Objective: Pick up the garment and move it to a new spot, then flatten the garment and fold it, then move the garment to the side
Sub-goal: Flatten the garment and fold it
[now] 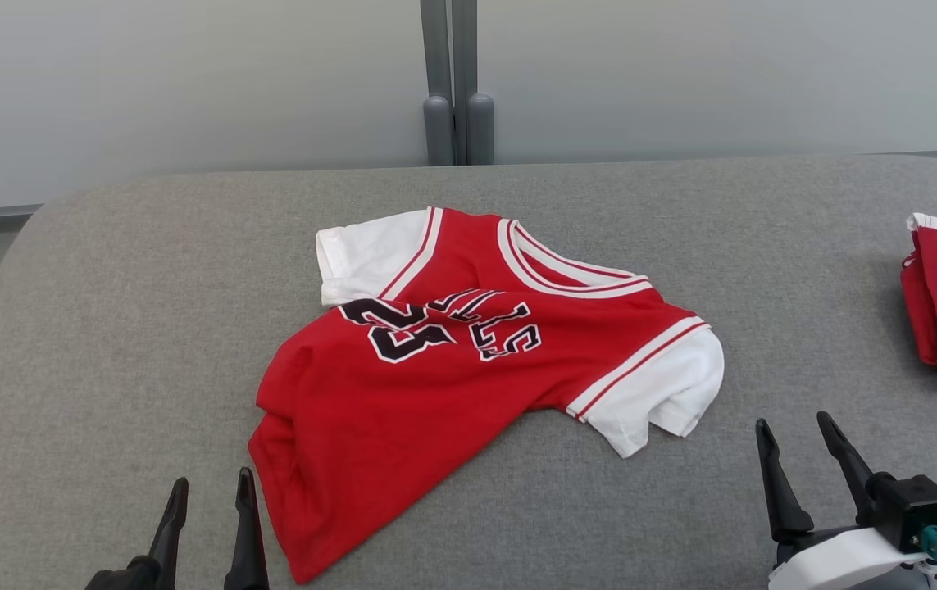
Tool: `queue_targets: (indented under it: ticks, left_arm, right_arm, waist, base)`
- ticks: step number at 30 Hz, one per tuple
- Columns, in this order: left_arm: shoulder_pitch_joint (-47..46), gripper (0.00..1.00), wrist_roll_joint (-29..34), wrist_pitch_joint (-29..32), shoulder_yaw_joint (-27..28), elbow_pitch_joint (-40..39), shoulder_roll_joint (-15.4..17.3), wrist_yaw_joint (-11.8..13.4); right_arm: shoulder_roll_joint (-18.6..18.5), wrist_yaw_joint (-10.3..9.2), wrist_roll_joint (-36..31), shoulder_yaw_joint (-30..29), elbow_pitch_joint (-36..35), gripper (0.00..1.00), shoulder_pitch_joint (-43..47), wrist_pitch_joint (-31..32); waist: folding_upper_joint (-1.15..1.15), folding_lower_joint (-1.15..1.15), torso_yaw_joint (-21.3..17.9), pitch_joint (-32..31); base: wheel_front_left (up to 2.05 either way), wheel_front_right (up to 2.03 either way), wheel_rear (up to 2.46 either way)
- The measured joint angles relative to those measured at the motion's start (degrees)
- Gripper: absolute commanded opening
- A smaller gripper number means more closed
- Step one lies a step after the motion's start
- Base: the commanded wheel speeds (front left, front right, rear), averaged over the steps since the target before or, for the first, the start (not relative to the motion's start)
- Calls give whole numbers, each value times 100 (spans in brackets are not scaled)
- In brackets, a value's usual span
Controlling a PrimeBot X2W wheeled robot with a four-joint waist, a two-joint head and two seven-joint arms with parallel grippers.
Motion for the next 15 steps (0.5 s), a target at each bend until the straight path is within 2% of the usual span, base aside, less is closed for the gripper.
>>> queue_targets:
  ticks: [12,15]
  left_arm:
    - [-5,100,25,0,-51,137,1,-44]
    - [-8,100,146,0,-143,180,0,-5]
  right_arm:
    - [20,0,8,21,108,100,-2,0]
    - [67,0,210,34,183,100,-49,0]
  waist:
    - [0,0,-39,-10]
    - [0,0,-58,-7]
  base:
    - [0,0,0]
    - [0,0,0]
